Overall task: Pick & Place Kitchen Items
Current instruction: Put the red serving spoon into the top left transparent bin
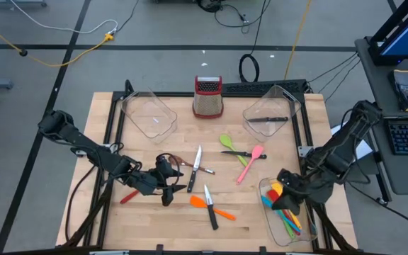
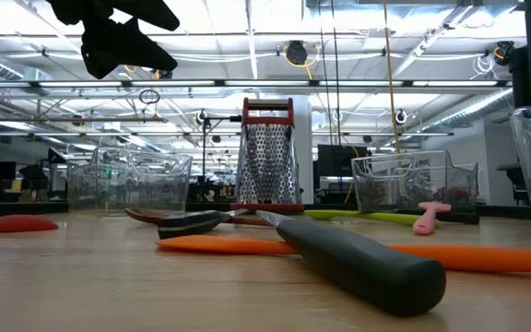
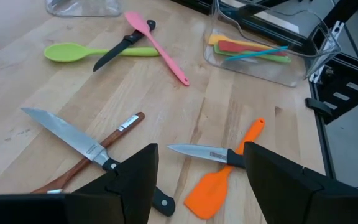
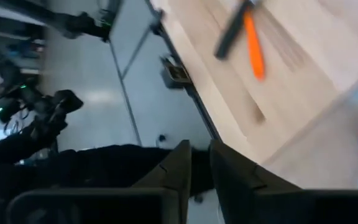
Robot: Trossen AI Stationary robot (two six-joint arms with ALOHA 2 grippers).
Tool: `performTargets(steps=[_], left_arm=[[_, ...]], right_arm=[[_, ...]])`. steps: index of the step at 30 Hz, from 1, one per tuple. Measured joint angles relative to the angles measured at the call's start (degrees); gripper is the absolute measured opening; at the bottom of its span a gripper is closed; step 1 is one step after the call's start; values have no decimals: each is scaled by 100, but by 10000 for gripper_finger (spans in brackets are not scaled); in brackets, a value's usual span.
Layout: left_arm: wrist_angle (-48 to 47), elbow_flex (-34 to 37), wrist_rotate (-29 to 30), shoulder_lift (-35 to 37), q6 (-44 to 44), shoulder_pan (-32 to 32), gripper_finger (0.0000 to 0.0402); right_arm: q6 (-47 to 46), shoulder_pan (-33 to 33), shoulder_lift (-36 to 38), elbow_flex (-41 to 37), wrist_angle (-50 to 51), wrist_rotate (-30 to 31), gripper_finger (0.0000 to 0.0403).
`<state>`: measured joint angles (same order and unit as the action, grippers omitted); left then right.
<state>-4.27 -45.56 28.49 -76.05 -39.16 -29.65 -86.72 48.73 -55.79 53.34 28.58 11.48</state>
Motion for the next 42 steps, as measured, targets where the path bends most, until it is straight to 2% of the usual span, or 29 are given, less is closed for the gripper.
performTargets(steps=[6, 13, 20, 24, 32, 37, 42], left_arm=[[0, 0, -20, 0, -4, -2, 241], [-43, 0, -265, 0, -280, 6, 241], [-766, -2, -822, 0, -1322, 11, 241], [-1583, 0, -1242, 0, -2179, 11, 241], [-3322, 0, -1944, 0, -3503, 11, 241], [-4118, 0, -2239, 0, -3773, -19, 241], [-4461, 0, -2042, 0, -3628, -142, 241]], right_arm=[[1411, -4, 28, 0, -312, 685, 3], [3126, -204, 28, 0, -870, 1431, 1], [4473, -617, 28, 0, -1624, 1506, 1], [4736, -826, 28, 0, -1720, 1235, 1], [4972, -1105, 28, 0, -1720, 1152, 1], [4995, -1267, 28, 0, -1720, 1059, 1], [5036, -1372, 28, 0, -1720, 1038, 1]])
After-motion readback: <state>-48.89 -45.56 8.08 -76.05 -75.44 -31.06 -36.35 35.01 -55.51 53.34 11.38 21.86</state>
